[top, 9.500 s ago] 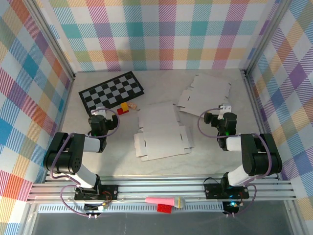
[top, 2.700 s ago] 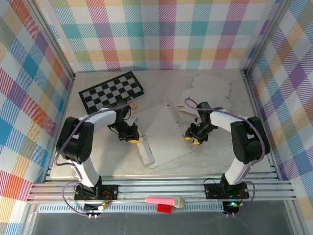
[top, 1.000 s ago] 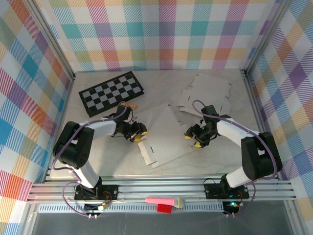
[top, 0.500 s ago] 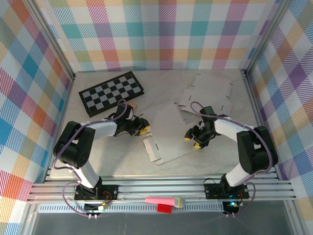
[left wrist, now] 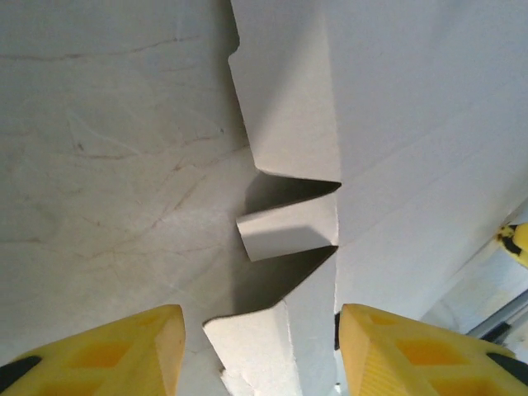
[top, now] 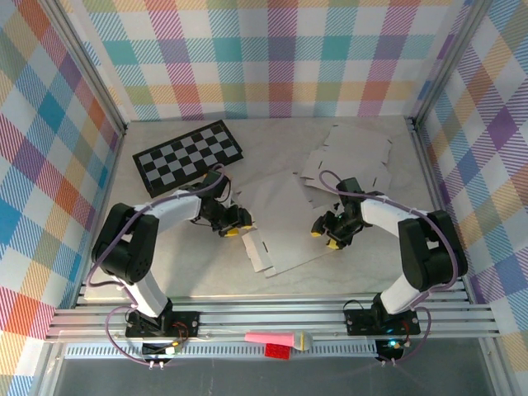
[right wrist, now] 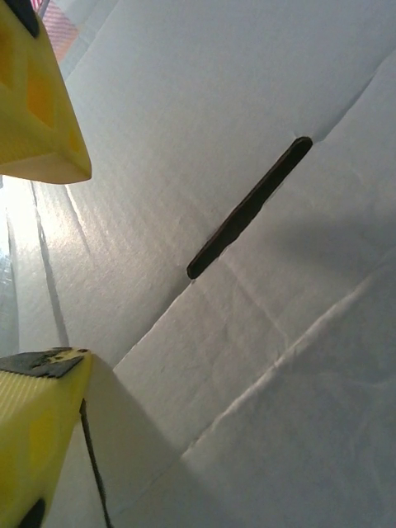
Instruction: Fold the paper box
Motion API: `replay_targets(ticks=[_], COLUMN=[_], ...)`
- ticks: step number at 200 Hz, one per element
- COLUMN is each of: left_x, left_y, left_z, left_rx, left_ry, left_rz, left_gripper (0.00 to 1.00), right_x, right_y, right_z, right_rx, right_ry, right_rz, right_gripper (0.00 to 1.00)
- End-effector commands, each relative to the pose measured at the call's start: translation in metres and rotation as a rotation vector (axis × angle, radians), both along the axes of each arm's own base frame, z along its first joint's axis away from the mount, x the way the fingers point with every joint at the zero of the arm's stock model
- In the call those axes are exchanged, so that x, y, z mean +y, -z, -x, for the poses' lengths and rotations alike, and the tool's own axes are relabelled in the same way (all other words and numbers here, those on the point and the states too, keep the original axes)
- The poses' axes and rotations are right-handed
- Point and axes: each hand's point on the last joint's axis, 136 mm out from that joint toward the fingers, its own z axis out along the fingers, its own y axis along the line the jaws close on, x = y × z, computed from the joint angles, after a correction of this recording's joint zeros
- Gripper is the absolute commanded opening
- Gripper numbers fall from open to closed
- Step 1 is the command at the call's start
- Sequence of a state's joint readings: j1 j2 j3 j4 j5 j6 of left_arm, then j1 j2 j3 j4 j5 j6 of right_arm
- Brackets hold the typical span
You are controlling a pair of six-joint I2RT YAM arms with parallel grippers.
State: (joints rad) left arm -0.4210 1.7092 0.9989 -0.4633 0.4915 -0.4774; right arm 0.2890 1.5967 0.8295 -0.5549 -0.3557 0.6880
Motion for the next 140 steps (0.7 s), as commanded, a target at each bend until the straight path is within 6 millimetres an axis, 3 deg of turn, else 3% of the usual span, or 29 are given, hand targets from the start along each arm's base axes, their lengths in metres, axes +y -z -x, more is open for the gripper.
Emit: replay_targets(ticks=[1,21,54,140], left_x=[-0.002,-0.013,-0.025,-0.015], left_y=[0.004,0.0,0.001,0.017], left_z=[0.002,0.0,0.012,0.031], left_rx=[-0.045,-0.089,-0.085,-0.029], left_ry=[0.163,0.264,0.421,0.56], left_rz=[-0.036,0.003,0.031,-0.031], left_gripper=[0.51,0.51,0.5,0.49], right_x=[-0.006,-0.007,-0.008,-0.007], right_y=[0.004,0.005,0.007,0.012], right_z=[0.003,0.003,0.004,0.002], right_rx=[0.014,0.013,0.021,0.037], right_ry=[-0.029,-0.04,-0.042,-0.058], right_rz=[0.034,0.042,0.047,0.047], right_gripper=[0.55,0.56,0.56,0.55])
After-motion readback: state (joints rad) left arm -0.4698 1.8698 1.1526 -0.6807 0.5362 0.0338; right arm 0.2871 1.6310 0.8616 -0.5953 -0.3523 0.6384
